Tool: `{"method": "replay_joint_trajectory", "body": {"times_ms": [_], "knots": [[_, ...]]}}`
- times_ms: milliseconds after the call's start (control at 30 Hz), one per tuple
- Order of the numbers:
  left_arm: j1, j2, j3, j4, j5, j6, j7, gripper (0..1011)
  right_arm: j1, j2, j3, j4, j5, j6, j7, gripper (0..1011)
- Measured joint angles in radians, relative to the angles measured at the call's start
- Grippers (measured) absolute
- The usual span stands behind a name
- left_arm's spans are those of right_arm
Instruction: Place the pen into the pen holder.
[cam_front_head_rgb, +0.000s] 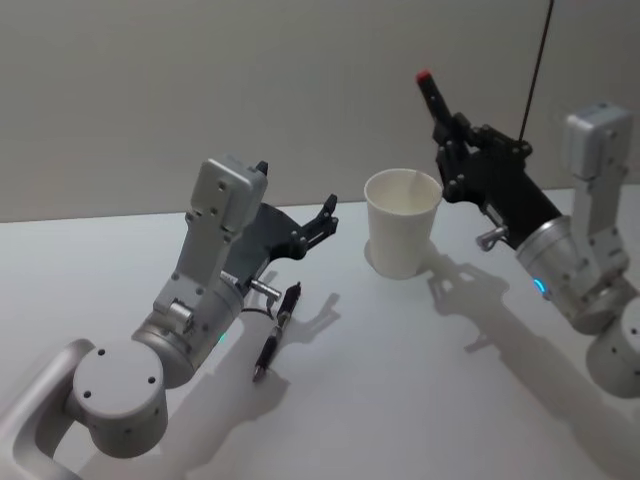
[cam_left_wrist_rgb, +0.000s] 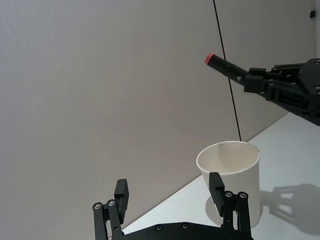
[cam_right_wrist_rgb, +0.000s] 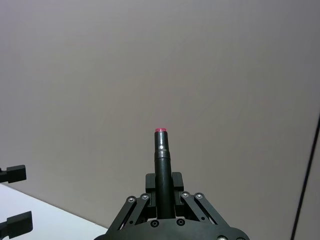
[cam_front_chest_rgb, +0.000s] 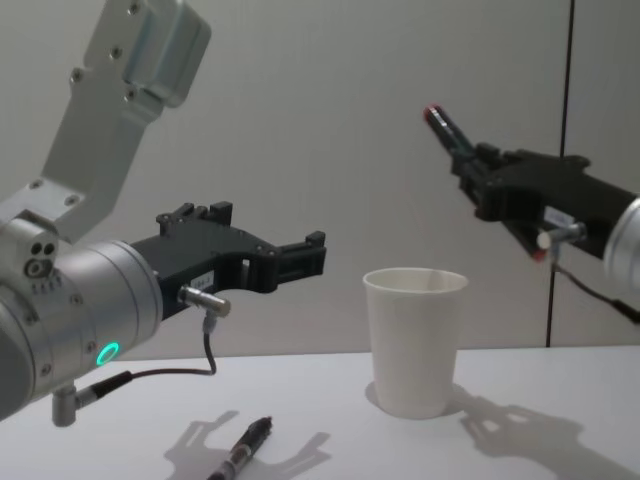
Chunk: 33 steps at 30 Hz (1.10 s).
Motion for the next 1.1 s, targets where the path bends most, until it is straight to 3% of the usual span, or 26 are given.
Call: {"method": "replay_joint_trajectory", "body": {"times_ms": [467, 1100], "knots": [[0.000, 0.000, 0.000, 0.000, 0.000, 0.000, 0.000, 1001, 0.102, -0.051, -0.025, 0.156, -0.078, -0.062, 0.040, 177], [0.000, 0.000, 0.000, 0.000, 0.000, 0.000, 0.000, 1001, 0.187, -0.088, -0.038, 0.297, -0.151, -0.170, 0.037, 177]]}}
